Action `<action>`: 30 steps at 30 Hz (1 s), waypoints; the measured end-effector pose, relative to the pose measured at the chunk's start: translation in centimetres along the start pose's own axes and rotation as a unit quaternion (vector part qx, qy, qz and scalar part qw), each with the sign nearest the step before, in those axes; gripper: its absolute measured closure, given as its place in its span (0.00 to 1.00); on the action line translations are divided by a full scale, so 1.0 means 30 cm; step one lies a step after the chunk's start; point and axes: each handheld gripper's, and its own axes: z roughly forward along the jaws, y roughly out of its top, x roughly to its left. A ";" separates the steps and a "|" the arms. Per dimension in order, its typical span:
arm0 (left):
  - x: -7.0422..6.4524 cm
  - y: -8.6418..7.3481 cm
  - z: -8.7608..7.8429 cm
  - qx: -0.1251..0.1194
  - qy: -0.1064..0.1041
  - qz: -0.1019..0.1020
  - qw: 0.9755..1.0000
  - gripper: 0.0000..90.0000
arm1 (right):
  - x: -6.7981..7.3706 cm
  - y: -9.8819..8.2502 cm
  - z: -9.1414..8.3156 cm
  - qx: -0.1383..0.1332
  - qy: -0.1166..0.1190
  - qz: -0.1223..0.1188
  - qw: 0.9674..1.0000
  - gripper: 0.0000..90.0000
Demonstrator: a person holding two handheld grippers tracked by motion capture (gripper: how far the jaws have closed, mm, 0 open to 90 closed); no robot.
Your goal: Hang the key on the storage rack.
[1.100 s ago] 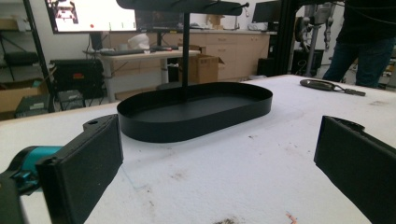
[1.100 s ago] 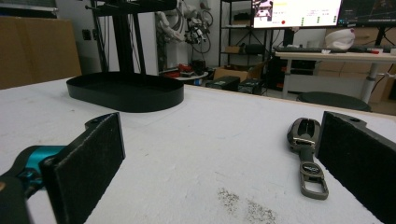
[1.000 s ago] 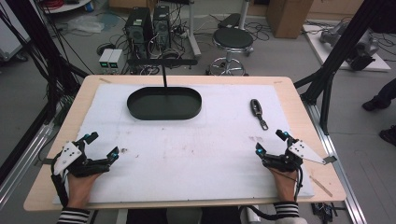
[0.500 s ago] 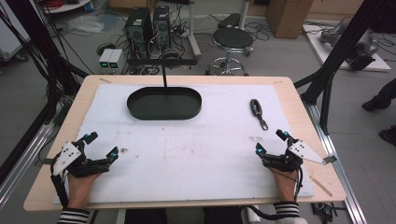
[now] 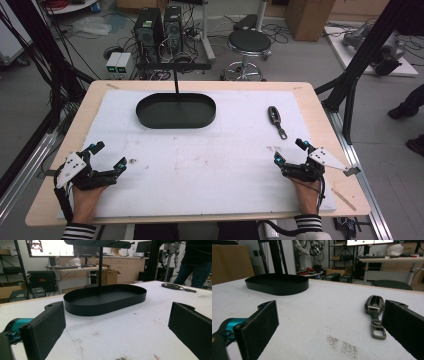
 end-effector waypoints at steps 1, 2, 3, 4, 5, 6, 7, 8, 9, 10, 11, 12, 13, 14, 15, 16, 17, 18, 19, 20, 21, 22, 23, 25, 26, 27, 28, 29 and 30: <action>0.001 0.000 0.000 0.000 0.000 0.001 1.000 0.02 | 0.000 0.000 0.000 0.000 0.000 0.000 1.000 0.00; 0.001 0.000 0.000 0.000 0.001 0.001 1.000 0.02 | -0.008 0.008 0.001 0.007 -0.002 0.006 1.000 0.00; 0.001 0.000 0.000 0.000 0.001 0.000 1.000 0.02 | -0.008 0.008 0.001 0.007 -0.002 0.006 1.000 0.00; 0.001 0.000 0.000 0.000 0.001 0.000 1.000 0.02 | -0.014 0.016 0.004 0.012 -0.002 0.003 1.000 0.00; 0.001 0.000 0.000 0.000 0.001 0.000 1.000 0.02 | -0.016 0.027 0.005 0.020 -0.002 0.005 1.000 0.00; 0.001 0.000 0.000 0.000 0.001 0.001 1.000 0.02 | -0.021 0.040 0.008 0.027 -0.003 0.003 1.000 0.00; 0.000 0.000 0.000 0.000 0.001 0.000 1.000 0.02 | -0.027 0.055 0.012 0.032 -0.002 -0.001 0.999 0.00; 0.000 0.000 0.000 0.000 0.001 0.000 1.000 0.02 | -0.038 0.088 0.021 0.049 -0.002 -0.002 0.999 0.00; 0.000 0.000 0.000 0.000 0.002 0.001 1.000 0.02 | -0.038 0.088 0.021 0.049 -0.002 -0.002 0.999 0.00; 0.000 0.000 0.001 0.000 0.002 0.000 1.000 0.02 | -0.043 0.105 0.027 0.056 -0.003 -0.002 0.998 0.00; 0.000 0.000 0.001 0.000 0.002 0.000 1.000 0.02 | -0.056 0.142 0.042 0.071 -0.006 -0.010 0.997 0.00; 0.000 0.000 0.001 0.000 0.002 0.000 1.000 0.02 | -0.056 0.142 0.042 0.071 -0.006 -0.010 0.997 0.00; 0.000 0.000 0.001 0.000 0.002 -0.002 1.000 0.02 | -0.068 0.181 0.058 0.084 -0.006 -0.019 0.996 0.00; 0.001 0.000 0.001 0.000 0.002 -0.002 1.000 0.02 | -0.068 0.181 0.058 0.084 -0.006 -0.019 0.996 0.00; 0.001 0.000 0.001 0.000 0.003 -0.001 1.000 0.02 | -0.074 0.201 0.067 0.093 -0.006 -0.024 0.995 0.00; 0.001 0.000 0.000 0.000 0.001 0.000 1.000 0.02 | -0.080 0.221 0.075 0.101 -0.006 -0.029 0.994 0.00; 0.001 0.000 0.001 0.000 0.001 0.000 1.000 0.02 | -0.096 0.259 0.095 0.113 -0.001 -0.034 0.993 0.00; 0.001 0.000 0.001 0.000 0.002 -0.001 1.000 0.02 | -0.096 0.259 0.095 0.113 -0.001 -0.034 0.993 0.00; 0.001 0.000 0.001 0.000 0.002 -0.001 1.000 0.02 | -0.104 0.277 0.105 0.121 -0.002 -0.038 0.992 0.00; 0.001 0.000 0.001 -0.001 0.003 -0.002 1.000 0.02 | -0.112 0.292 0.114 0.126 -0.005 -0.041 0.991 0.00; 0.001 0.000 0.001 -0.001 0.004 -0.003 1.000 0.02 | -0.120 0.305 0.126 0.132 -0.008 -0.039 0.991 0.00; 0.001 0.000 0.001 0.000 0.004 -0.003 1.000 0.02 | -0.137 0.329 0.151 0.144 -0.010 -0.040 0.989 0.00; 0.001 0.000 0.001 -0.001 0.004 -0.004 1.000 0.02 | -0.137 0.329 0.151 0.144 -0.010 -0.040 0.989 0.00; 0.001 0.000 0.001 -0.001 0.004 -0.003 1.000 0.02 | -0.150 0.352 0.177 0.162 -0.013 -0.048 0.986 0.00; 0.001 0.000 0.001 -0.001 0.003 -0.003 1.000 0.02 | -0.160 0.372 0.200 0.176 -0.012 -0.050 0.983 0.00; 0.002 0.000 0.001 -0.001 0.003 -0.004 1.000 0.02 | -0.166 0.381 0.213 0.184 -0.010 -0.051 0.982 0.00; 0.002 0.000 0.001 -0.001 0.003 -0.004 1.000 0.02 | -0.166 0.381 0.213 0.184 -0.010 -0.051 0.982 0.00; 0.003 0.000 0.001 0.000 0.003 -0.005 1.000 0.02 | -0.171 0.388 0.224 0.190 -0.011 -0.050 0.980 0.00; 0.003 0.000 0.001 0.000 0.003 -0.005 1.000 0.02 | -0.176 0.395 0.235 0.198 -0.012 -0.049 0.979 0.00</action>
